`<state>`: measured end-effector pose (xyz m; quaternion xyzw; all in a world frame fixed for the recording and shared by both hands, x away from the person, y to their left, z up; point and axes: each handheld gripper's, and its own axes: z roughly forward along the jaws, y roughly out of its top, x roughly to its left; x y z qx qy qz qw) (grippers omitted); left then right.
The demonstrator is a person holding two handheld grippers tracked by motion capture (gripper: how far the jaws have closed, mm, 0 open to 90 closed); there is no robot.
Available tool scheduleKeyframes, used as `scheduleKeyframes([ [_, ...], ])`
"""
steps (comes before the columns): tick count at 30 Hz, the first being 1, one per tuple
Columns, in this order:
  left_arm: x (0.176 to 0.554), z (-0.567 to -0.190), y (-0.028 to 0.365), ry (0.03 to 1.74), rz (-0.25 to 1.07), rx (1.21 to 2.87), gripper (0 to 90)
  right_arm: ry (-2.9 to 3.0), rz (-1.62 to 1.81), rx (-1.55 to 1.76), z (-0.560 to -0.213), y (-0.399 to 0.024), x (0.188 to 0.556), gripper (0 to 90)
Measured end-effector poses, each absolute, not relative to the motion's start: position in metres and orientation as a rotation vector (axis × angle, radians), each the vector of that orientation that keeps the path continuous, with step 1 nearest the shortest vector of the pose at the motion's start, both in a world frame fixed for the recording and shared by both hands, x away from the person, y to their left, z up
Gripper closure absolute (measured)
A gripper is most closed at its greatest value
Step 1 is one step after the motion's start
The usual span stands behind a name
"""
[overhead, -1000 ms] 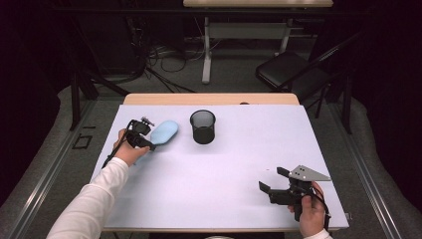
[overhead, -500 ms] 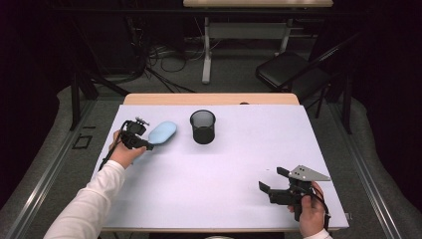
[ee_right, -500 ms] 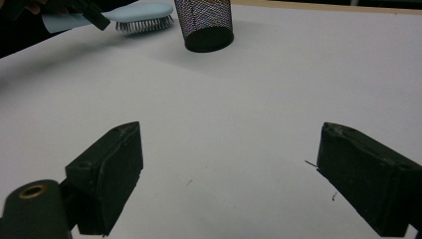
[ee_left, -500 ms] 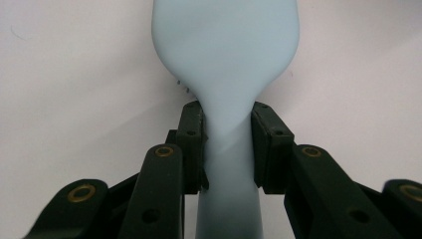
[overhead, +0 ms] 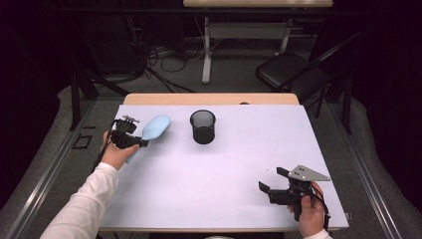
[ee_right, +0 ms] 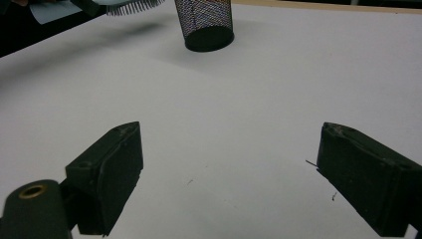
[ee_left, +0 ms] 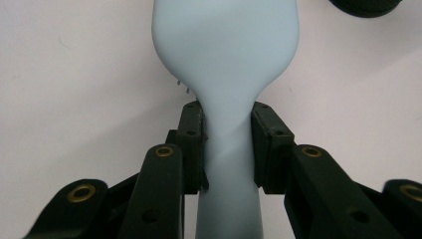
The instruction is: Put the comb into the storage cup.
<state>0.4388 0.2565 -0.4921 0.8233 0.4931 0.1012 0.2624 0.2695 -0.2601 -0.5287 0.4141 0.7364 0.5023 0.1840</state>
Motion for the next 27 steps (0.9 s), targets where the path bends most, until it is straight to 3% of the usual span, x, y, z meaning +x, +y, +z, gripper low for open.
scheduleKeyframes([
  [27,0.423,-0.465,0.26,1.255,0.386,2.077,69.4,2.075,1.417,1.174,-0.529,-0.259,0.27,10.7],
])
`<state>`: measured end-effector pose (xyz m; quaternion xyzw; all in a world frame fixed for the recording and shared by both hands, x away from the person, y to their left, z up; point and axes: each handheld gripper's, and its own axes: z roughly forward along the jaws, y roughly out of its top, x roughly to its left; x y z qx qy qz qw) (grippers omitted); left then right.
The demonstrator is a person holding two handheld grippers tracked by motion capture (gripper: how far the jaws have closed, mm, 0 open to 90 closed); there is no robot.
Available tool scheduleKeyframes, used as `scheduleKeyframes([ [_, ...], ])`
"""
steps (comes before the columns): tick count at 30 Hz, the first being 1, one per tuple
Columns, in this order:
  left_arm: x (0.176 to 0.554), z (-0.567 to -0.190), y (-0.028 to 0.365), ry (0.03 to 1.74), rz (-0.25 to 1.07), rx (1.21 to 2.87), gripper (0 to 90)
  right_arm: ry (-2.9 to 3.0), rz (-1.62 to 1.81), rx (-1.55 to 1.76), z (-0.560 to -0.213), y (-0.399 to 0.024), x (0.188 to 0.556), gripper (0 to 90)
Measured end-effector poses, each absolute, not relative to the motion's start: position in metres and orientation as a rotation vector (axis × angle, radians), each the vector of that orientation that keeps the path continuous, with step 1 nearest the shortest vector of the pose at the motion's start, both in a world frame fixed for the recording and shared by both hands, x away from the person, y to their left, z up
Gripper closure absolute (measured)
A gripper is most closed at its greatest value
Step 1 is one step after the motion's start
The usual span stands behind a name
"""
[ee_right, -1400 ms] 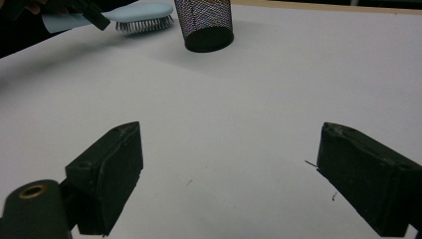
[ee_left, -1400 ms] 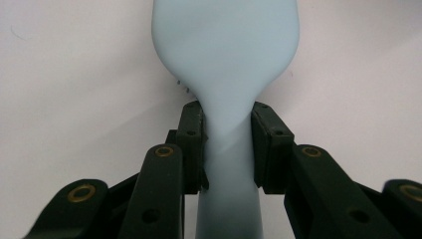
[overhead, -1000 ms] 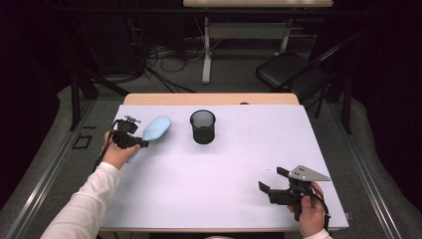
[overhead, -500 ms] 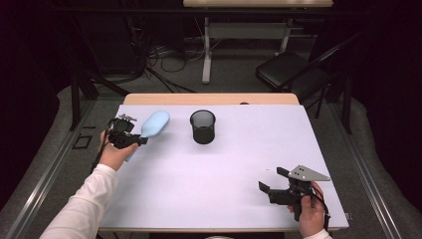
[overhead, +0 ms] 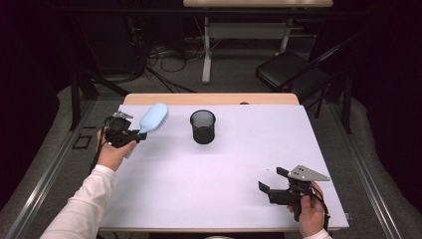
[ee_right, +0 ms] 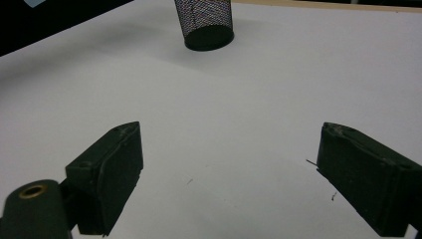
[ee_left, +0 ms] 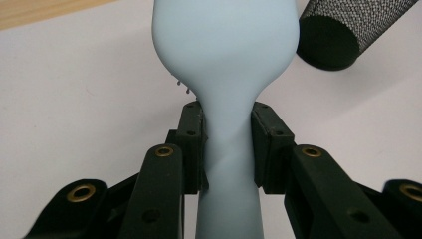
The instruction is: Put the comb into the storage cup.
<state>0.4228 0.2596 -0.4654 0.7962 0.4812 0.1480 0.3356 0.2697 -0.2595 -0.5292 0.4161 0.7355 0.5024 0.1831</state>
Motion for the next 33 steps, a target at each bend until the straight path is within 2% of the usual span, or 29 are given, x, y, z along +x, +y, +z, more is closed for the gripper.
scheduleKeyframes([
  [15,0.411,-0.451,0.252,1.185,0.45,2.001,69.5,2.077,1.412,1.178,-0.529,-0.26,0.27,10.7],
  [33,0.396,-0.438,0.227,1.069,0.447,1.955,69.4,2.075,1.412,1.177,-0.53,-0.26,0.27,10.7],
])
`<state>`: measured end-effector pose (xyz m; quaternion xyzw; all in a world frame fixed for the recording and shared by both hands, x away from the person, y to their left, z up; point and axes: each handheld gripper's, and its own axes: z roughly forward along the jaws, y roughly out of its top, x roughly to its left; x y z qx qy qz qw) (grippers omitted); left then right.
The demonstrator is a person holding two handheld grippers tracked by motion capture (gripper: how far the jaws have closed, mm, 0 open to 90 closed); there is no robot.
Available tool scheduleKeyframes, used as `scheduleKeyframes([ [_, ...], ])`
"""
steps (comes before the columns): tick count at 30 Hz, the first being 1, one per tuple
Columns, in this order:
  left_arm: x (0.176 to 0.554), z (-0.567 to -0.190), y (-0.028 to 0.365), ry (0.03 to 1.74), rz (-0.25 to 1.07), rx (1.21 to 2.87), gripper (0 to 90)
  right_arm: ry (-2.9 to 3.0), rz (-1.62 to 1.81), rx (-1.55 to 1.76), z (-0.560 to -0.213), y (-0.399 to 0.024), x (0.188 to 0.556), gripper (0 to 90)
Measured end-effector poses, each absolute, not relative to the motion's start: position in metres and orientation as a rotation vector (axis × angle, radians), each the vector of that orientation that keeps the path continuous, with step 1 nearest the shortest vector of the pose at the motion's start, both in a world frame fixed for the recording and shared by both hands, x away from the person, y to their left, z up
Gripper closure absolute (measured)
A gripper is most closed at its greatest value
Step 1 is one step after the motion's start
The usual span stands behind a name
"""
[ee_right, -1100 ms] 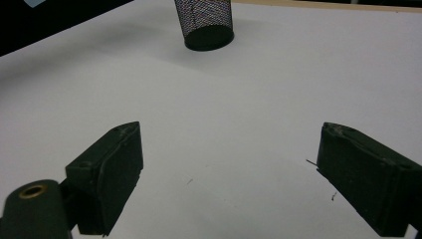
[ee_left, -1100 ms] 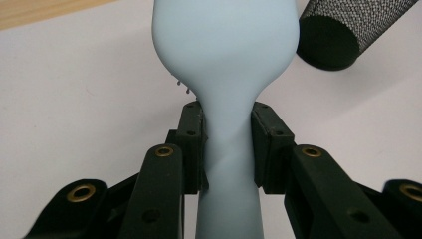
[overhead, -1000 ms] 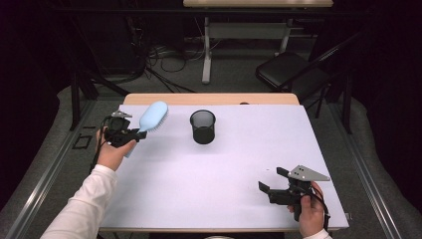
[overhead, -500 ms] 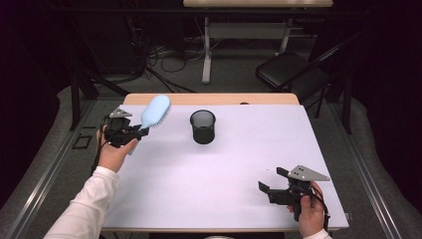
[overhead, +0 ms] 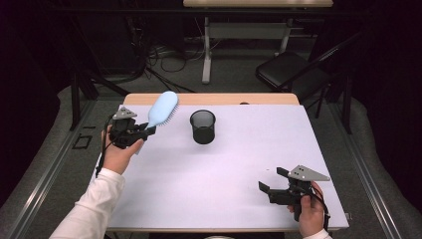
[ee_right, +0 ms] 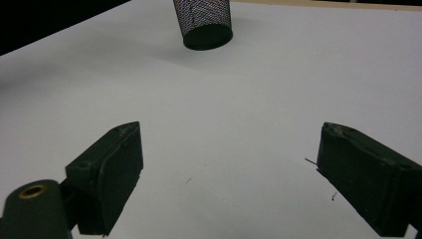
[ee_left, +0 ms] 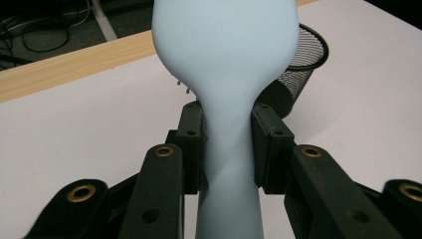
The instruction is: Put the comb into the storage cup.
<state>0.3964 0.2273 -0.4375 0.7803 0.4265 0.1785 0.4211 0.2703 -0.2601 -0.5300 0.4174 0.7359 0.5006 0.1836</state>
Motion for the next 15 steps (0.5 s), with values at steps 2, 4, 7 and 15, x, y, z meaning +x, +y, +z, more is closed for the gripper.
scheduleKeyframes([
  [2,0.395,-0.437,0.223,1.055,0.441,1.949,69.5,2.075,1.411,1.176,-0.53,-0.26,0.27,10.7],
  [4,0.393,-0.436,0.219,1.037,0.434,1.948,69.4,2.075,1.411,1.177,-0.53,-0.26,0.27,10.7],
  [7,0.392,-0.435,0.215,1.021,0.433,1.951,69.5,2.074,1.412,1.176,-0.53,-0.26,0.27,10.7],
  [15,0.387,-0.433,0.197,0.972,0.405,1.937,69.5,2.079,1.409,1.175,-0.53,-0.26,0.27,10.7],
])
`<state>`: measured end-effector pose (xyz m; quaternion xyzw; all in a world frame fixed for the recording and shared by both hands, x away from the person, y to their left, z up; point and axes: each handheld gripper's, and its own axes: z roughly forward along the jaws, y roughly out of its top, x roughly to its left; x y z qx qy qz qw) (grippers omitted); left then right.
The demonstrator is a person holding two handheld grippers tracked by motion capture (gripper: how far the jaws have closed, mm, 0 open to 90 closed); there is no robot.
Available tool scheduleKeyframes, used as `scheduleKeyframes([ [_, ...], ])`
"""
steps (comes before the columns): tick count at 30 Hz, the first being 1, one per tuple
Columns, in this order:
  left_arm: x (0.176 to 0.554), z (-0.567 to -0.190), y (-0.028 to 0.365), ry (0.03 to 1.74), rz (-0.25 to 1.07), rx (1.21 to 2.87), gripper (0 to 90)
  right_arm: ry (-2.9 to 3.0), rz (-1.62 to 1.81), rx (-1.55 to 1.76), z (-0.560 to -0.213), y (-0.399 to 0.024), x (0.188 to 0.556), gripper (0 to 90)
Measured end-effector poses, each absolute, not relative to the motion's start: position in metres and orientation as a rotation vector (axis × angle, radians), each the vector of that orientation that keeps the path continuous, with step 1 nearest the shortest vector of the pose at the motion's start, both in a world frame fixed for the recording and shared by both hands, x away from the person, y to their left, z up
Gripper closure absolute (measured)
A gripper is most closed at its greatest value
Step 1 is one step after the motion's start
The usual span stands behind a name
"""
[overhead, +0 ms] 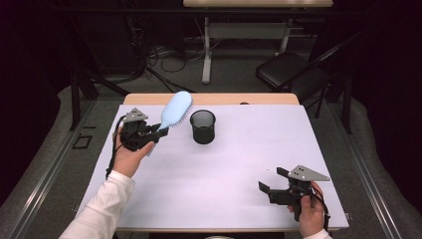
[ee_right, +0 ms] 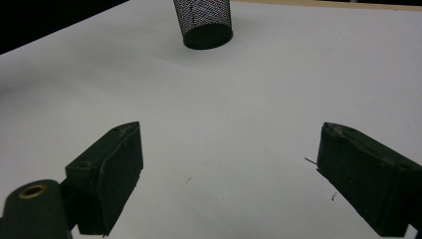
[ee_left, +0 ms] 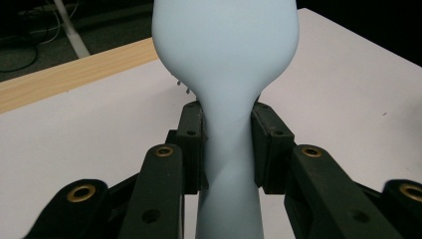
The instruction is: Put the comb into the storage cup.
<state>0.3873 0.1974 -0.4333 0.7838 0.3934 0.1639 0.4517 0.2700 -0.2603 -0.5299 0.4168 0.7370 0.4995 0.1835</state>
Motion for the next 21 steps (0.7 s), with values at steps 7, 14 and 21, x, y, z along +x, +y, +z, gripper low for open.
scheduleKeyframes([
  [7,0.384,-0.432,0.183,0.928,0.395,1.934,69.4,2.08,1.41,1.175,-0.53,-0.26,0.27,10.7],
  [14,0.378,-0.434,0.168,0.892,0.382,1.915,69.5,2.076,1.412,1.176,-0.53,-0.261,0.27,10.7],
  [21,0.374,-0.435,0.159,0.867,0.379,1.909,69.4,2.076,1.412,1.174,-0.53,-0.261,0.27,10.7],
])
